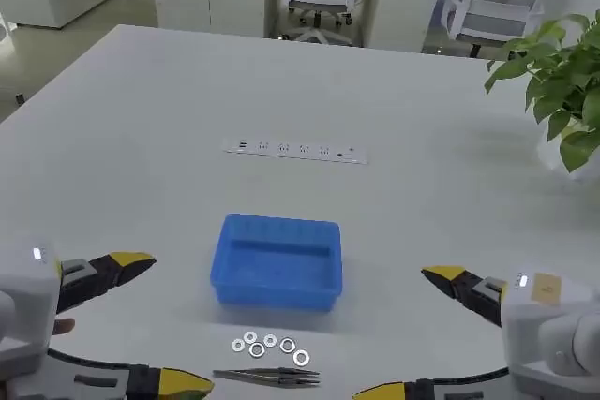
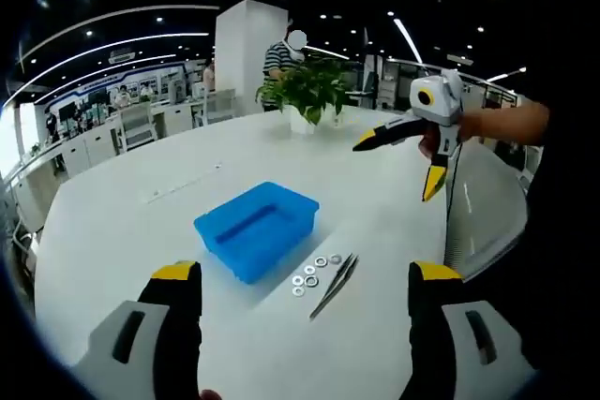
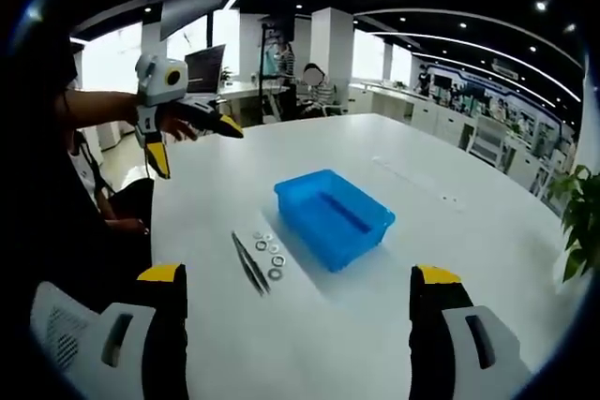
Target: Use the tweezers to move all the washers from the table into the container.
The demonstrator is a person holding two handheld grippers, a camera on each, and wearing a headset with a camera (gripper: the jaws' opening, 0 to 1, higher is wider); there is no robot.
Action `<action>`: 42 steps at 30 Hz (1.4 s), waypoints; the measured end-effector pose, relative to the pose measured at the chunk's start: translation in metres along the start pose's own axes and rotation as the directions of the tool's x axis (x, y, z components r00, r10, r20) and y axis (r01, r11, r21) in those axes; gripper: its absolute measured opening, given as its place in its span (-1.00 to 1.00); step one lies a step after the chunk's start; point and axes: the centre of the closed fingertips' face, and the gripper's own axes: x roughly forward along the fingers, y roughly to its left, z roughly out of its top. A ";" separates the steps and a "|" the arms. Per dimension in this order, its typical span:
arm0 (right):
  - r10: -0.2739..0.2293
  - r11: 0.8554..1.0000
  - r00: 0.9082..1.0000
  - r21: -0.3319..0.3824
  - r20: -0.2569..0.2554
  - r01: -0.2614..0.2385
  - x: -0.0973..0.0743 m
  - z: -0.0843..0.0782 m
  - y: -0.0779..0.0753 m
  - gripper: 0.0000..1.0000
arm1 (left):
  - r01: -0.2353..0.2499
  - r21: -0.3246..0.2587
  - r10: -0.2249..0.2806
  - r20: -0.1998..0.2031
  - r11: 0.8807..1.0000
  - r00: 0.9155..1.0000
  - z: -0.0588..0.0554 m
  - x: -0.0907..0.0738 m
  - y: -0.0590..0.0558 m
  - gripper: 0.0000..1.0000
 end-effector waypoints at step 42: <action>0.082 0.988 0.995 -0.128 -0.049 -0.088 0.007 0.005 -0.006 0.62 | 0.113 0.119 -0.105 -0.071 0.986 0.992 0.001 0.019 0.004 0.53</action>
